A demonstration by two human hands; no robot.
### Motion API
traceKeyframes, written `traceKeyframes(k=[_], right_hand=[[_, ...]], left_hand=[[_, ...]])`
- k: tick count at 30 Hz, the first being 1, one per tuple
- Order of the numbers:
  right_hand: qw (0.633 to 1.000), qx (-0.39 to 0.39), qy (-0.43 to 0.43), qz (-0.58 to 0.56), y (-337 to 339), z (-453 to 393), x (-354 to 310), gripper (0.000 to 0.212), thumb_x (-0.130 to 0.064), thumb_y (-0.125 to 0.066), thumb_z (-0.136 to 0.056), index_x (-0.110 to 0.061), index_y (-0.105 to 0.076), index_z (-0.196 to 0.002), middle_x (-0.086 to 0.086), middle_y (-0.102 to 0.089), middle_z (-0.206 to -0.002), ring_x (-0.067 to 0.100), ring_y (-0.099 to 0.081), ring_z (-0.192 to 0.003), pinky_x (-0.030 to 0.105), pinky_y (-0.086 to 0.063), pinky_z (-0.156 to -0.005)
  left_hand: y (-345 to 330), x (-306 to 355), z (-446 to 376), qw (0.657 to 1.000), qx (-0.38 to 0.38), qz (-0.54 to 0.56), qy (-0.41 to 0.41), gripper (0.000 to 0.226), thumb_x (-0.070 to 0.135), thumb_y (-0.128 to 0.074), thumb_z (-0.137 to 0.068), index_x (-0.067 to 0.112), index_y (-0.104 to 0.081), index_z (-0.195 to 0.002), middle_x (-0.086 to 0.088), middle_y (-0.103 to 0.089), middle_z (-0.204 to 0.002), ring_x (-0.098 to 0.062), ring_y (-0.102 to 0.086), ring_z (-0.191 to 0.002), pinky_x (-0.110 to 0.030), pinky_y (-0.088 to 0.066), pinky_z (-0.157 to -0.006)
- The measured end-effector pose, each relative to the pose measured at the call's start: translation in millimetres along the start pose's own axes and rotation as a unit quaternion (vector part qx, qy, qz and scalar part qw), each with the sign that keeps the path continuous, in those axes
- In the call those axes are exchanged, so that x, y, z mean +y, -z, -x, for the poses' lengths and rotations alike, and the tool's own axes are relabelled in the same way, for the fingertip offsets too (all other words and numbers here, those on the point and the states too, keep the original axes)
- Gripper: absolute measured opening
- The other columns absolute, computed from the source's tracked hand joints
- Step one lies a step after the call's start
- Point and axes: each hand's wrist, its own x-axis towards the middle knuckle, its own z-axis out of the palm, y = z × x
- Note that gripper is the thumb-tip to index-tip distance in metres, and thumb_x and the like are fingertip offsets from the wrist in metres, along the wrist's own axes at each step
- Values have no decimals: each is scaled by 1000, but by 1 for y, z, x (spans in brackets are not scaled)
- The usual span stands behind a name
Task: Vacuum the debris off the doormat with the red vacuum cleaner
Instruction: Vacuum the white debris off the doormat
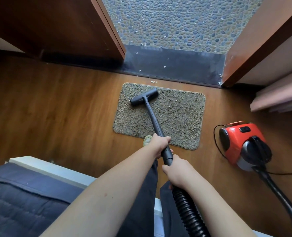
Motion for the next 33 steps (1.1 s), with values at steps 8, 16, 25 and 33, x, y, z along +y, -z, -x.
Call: traceKeyframes(k=[8,16,25,33], right_hand=[[1000,-9,2,1,-14,20,22,38,-27,-44,-94,-12,-39,-129,7,-65,-95,13,-59,-48,21,-42,-44],[1000,-11,9,6,-16,33,42,38,-34,-47,-92,-16,-42,-124,9,-63,-102,31,-69,-87,41,-57,-81],[1000,-13,10,22,-19,29,15,39,-30,-43,-95,-13,-37,-129,5,-53,-90,17,-63,-52,25,-48,-49],[990,16,-10,141,-11,20,-14,46,-29,-41,-100,-11,-29,-140,11,-56,-126,27,-61,-111,31,-46,-80]], left_hand=[[-8,-25,17,999,1,-1,33,41,10,-56,-91,13,-31,-123,-24,-52,-102,-24,-57,-44,-28,-50,-38],[-23,-42,27,999,-9,16,38,64,12,-55,-90,27,-21,-143,-24,-55,-108,-25,-61,-45,-35,-56,-44],[4,-32,23,999,-18,30,34,41,12,-56,-87,19,-32,-120,-20,-51,-102,-25,-60,-46,-34,-55,-50],[10,-13,14,995,-43,65,55,47,11,-54,-92,17,-29,-131,-23,-52,-102,-24,-62,-47,-31,-54,-43]])
